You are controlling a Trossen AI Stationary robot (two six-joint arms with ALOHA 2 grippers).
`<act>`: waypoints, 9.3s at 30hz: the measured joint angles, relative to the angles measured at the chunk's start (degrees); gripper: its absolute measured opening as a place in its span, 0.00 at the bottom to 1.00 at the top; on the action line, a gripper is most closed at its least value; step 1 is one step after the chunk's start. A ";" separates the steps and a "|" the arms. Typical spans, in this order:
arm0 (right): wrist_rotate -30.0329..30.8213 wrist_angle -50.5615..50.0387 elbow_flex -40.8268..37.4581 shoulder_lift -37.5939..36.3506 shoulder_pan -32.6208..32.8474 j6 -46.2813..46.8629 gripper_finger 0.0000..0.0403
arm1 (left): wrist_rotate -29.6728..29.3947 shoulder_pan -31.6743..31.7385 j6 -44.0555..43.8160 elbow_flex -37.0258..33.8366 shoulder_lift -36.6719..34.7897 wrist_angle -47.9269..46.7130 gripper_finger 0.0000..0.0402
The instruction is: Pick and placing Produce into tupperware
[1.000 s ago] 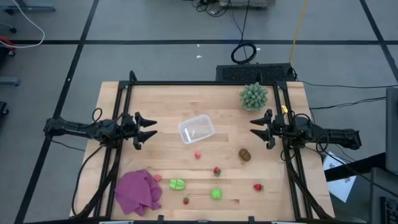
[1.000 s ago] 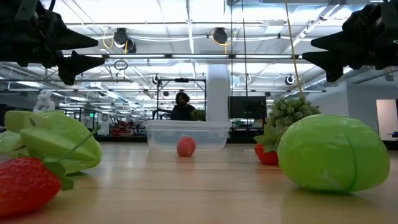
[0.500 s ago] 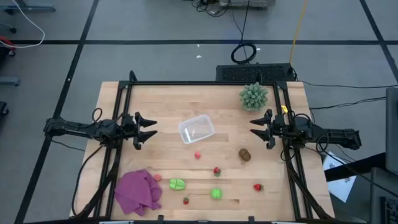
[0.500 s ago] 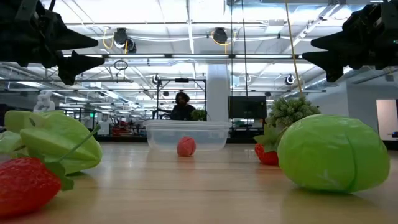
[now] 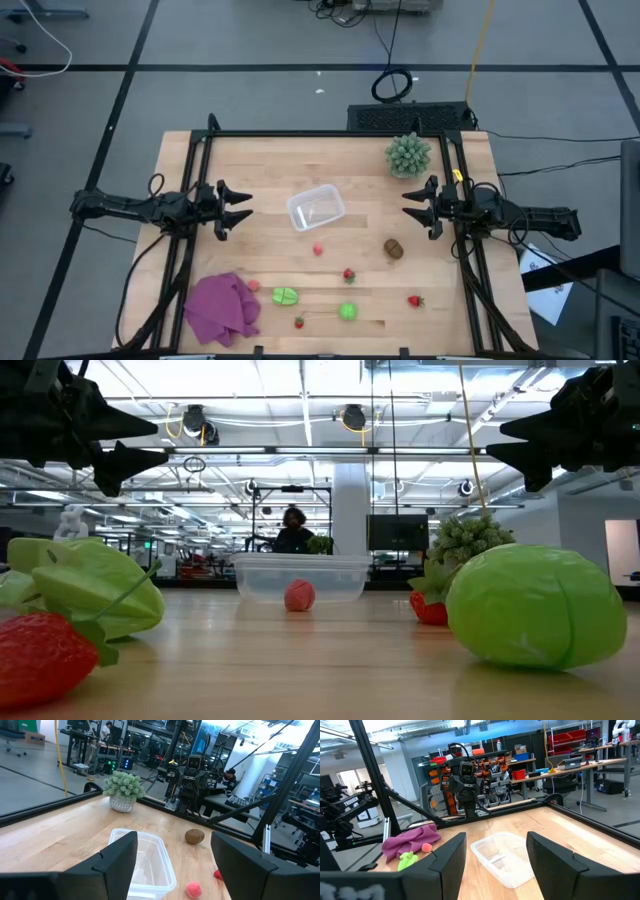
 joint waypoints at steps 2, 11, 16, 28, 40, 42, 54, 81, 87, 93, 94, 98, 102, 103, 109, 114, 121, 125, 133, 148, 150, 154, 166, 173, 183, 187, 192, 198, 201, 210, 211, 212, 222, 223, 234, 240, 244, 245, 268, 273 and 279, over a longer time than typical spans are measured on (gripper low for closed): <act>0.00 0.01 -0.01 -0.01 0.00 0.06 0.50 | 0.00 -0.01 -0.27 -0.01 -0.01 0.02 0.64; 0.02 0.02 -0.01 0.01 0.01 2.76 0.50 | 0.00 0.00 -0.42 0.00 0.01 0.39 0.64; 0.02 0.71 -0.01 0.00 0.01 0.17 0.50 | 0.00 0.00 -0.31 -0.01 0.00 0.37 0.64; -0.16 15.61 0.41 0.01 0.01 -3.98 0.50 | 1.02 0.01 1.60 2.89 0.03 0.81 0.64; -6.19 16.05 24.31 10.10 0.01 -23.14 0.50 | 0.91 0.01 10.42 38.41 5.06 -27.46 0.64; -6.07 13.96 31.32 13.98 0.01 -25.50 0.50 | 0.79 0.00 12.39 43.75 6.84 -28.00 0.64; 6.12 -30.34 85.05 44.62 0.01 -27.33 0.50 | -12.08 -0.01 12.30 68.96 18.55 -51.71 0.64; -6.00 -93.60 92.66 77.31 2.03 23.38 0.50 | -19.96 0.01 -16.29 71.38 32.54 -88.79 0.64; -5.90 -90.02 80.72 73.52 6.61 30.19 0.50 | -21.33 0.01 -15.61 71.38 32.94 -88.76 0.64; -6.19 -84.82 70.76 71.49 8.53 34.46 0.50 | -22.56 0.01 -15.64 71.36 33.47 -88.69 0.64; -6.16 -84.69 69.72 71.42 8.63 34.67 0.50 | -22.56 0.01 -15.70 71.36 33.60 -88.65 0.64; -6.18 -84.54 66.18 71.37 8.64 35.26 0.50 | -22.54 0.00 -15.72 71.36 34.16 -88.65 0.64; -6.19 -82.39 62.71 71.37 8.64 36.02 0.50 | -22.49 0.01 -15.63 71.36 34.76 -88.62 0.64; -6.18 -81.36 61.87 71.37 8.64 35.84 0.50 | -22.49 0.01 -15.64 71.36 34.85 -88.63 0.64; -6.61 -70.56 57.61 71.40 8.64 34.50 0.50 | -22.49 -0.01 -15.48 71.36 35.17 -88.63 0.64; -8.15 -65.08 56.62 71.40 8.64 32.40 0.50 | -22.49 0.01 -15.35 71.36 35.17 -88.63 0.64; -8.84 -63.34 56.60 71.37 8.64 32.69 0.46 | -22.47 0.01 -15.35 71.36 35.15 -88.63 0.64; -9.14 -62.52 56.60 71.37 8.64 33.94 0.44 | -22.45 0.01 -15.35 71.36 35.15 -88.65 0.64; -9.18 -60.37 56.60 71.40 8.64 37.87 0.44 | -22.43 -0.01 -15.29 71.36 35.15 -88.77 0.64; -10.56 -63.14 56.60 71.40 8.64 41.01 0.58 | -22.34 -0.01 -15.31 71.36 35.15 -89.00 0.64; -10.58 -62.23 56.48 71.40 8.64 41.50 0.59 | -22.34 0.01 -15.32 71.36 35.15 -89.00 0.64; -11.78 -58.36 53.88 71.42 8.82 43.93 0.60 | -22.32 0.01 -15.33 71.36 35.15 -88.98 0.64; -16.63 -48.57 43.82 71.42 10.52 46.49 0.60 | -22.32 0.01 -15.33 71.36 35.15 -88.96 0.64; -16.35 -47.63 43.46 71.42 10.50 46.38 0.60 | -22.32 -0.01 -15.54 71.36 35.15 -88.94 0.64; -14.08 -45.83 43.44 71.42 10.48 45.90 0.60 | -22.34 0.01 -15.59 71.36 35.15 -88.89 0.64; -13.42 -45.87 43.44 71.42 10.35 45.79 0.60 | -22.34 0.01 -15.40 71.36 35.15 -88.89 0.64; -13.27 -45.87 43.44 71.42 10.00 44.99 0.60 | -22.34 0.00 -15.51 71.36 35.15 -88.89 0.64; -13.18 -45.16 42.75 71.88 10.02 44.61 0.60 | -22.34 0.00 -15.55 71.36 35.13 -88.89 0.64; -13.17 -43.75 41.00 71.88 10.02 44.84 0.60 | -22.34 0.00 -15.55 71.35 35.13 -88.89 0.64; -13.20 -36.03 37.23 71.88 10.02 44.87 0.60 | -22.34 -0.01 -15.57 71.34 35.14 -88.88 0.64; -13.22 -35.33 36.75 71.88 10.02 44.87 0.60 | -22.33 0.01 -15.57 71.35 35.14 -88.88 0.64; -13.24 -34.64 36.25 71.88 10.02 44.87 0.60 | -22.34 0.00 -15.57 71.33 35.14 -88.87 0.64; -13.54 -32.01 34.54 71.88 10.02 44.73 0.60 | -22.34 0.00 -15.57 71.34 35.13 -88.87 0.64; -13.52 -31.87 34.54 71.88 10.02 44.54 0.60 | -22.34 0.00 -15.57 71.33 35.14 -88.87 0.64; -13.16 -31.18 34.48 71.88 10.02 43.32 0.58 | -22.34 -0.01 -15.56 71.35 35.15 -88.87 0.64; -13.18 -30.39 34.49 71.88 10.01 43.32 0.50 | -22.34 0.00 -15.57 71.33 35.13 -88.87 0.64; -13.18 -30.38 34.50 71.88 10.02 43.32 0.48 | -22.34 0.01 -15.55 71.34 35.13 -88.87 0.64; -13.18 -30.38 34.50 71.88 10.01 43.31 0.47 | -22.34 0.01 -15.55 71.33 35.13 -88.87 0.64; -12.04 -28.90 34.50 71.86 10.02 43.34 0.47 | -22.34 0.00 -15.56 71.34 35.15 -88.87 0.64; -11.89 -27.36 34.43 71.48 10.00 43.32 0.47 | -22.33 -0.01 -15.64 71.33 35.14 -88.89 0.64; -11.91 -26.81 34.43 71.14 10.00 43.32 0.47 | -22.34 0.00 -15.68 71.35 35.13 -88.87 0.64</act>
